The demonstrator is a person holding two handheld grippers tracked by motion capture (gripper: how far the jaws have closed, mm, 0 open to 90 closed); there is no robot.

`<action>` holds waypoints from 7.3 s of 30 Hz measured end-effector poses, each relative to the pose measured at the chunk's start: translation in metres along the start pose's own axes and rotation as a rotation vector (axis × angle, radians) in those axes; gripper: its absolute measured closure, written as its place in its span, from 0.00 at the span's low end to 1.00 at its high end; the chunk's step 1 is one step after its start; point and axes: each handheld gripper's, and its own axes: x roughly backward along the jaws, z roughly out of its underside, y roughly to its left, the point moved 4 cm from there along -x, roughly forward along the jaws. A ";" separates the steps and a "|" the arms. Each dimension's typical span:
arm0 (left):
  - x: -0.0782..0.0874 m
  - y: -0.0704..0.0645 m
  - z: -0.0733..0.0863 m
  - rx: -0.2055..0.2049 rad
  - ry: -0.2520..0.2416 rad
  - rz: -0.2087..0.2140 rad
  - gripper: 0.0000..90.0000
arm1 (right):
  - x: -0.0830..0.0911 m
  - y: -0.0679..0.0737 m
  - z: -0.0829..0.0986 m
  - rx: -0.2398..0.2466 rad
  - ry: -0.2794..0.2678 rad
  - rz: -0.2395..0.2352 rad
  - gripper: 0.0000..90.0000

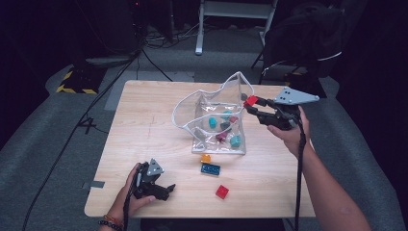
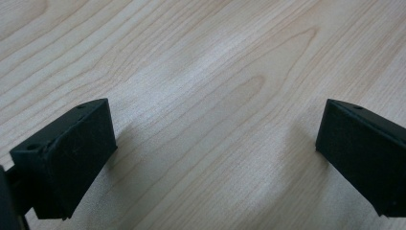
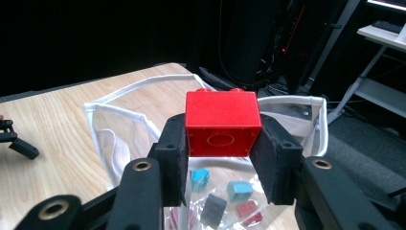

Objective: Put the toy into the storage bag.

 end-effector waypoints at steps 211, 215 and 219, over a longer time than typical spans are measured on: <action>0.000 0.000 0.000 0.000 0.000 0.000 0.00 | -0.062 0.004 0.001 -0.035 0.072 0.034 0.63; 0.000 0.000 0.000 0.000 0.000 0.000 0.00 | -0.062 0.005 0.002 -0.037 0.074 0.033 0.63; 0.000 0.000 0.000 0.000 0.000 0.000 0.00 | -0.058 0.005 0.004 -0.035 0.071 0.029 0.63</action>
